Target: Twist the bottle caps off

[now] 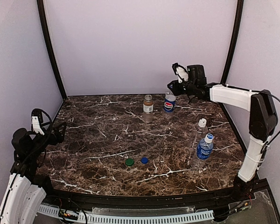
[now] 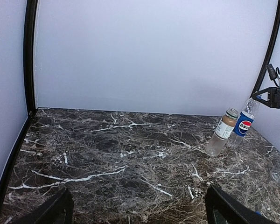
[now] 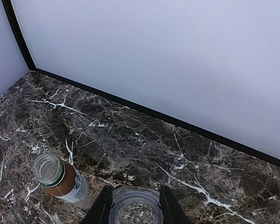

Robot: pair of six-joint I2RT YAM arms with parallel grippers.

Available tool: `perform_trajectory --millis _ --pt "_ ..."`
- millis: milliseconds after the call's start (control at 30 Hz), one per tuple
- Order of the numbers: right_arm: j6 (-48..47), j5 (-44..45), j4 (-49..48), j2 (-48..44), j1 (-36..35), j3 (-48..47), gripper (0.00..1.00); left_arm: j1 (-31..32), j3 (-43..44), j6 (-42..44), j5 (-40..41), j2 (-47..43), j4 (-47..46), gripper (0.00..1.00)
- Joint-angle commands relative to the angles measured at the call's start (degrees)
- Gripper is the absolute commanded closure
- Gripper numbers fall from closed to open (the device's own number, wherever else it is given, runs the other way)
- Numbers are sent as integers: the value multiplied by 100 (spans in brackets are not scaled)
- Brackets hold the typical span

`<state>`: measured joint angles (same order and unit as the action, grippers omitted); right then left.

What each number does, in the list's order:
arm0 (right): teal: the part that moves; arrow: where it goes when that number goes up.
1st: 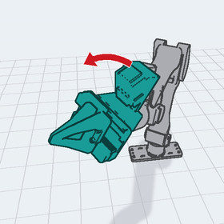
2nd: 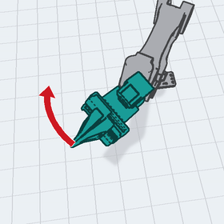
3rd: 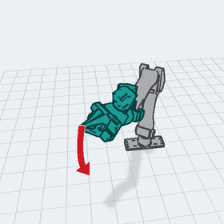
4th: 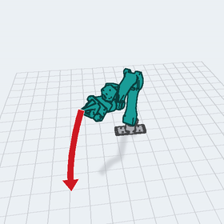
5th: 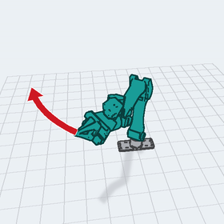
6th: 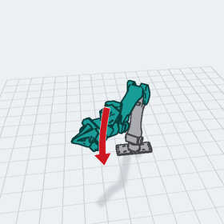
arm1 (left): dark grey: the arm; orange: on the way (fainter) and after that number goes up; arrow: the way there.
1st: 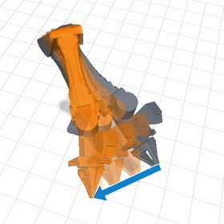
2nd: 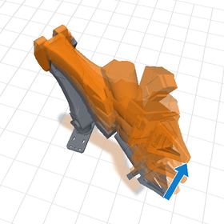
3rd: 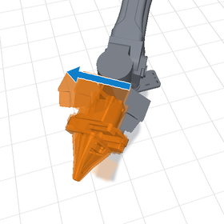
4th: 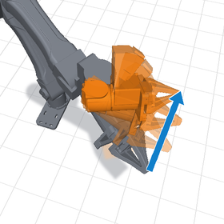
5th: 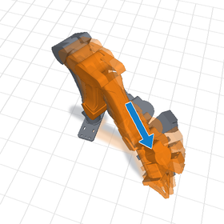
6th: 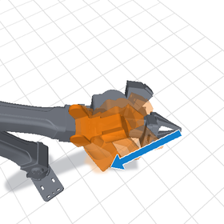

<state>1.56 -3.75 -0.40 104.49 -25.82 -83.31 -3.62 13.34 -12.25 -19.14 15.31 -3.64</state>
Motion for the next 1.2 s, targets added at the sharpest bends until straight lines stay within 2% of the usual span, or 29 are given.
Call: perform_trajectory --millis 0,367,467,533,733,800,833,967,1167 --pt "215 -178 -241 235 -9 18 100 -35 -69 -43 -77 41 -169 1" --pt "195 -163 172 315 -10 -103 100 -31 -78 -48 -134 34 -197 1" --pt "92 -202 470 356 -6 -333 64 -33 -86 -58 -149 25 -214 1" --pt "44 -250 639 379 -10 -487 47 -27 -86 -63 -152 21 -216 1" --pt "-105 -346 948 356 -9 -796 26 -42 -95 -71 -173 7 -225 1" --pt "-119 -389 1089 318 -10 -898 7 -38 -95 -68 -173 7 -225 1" --pt "-116 -399 1160 279 -8 -944 2 -40 -95 -68 -176 7 -225 1" --pt "106 -86 1602 -117 -19 -1101 1 -51 -101 -72 -183 -8 -229 1" --pt "640 1346 3631 -887 -18 -1220 1 -64 -134 -91 -10 -72 -208 1"
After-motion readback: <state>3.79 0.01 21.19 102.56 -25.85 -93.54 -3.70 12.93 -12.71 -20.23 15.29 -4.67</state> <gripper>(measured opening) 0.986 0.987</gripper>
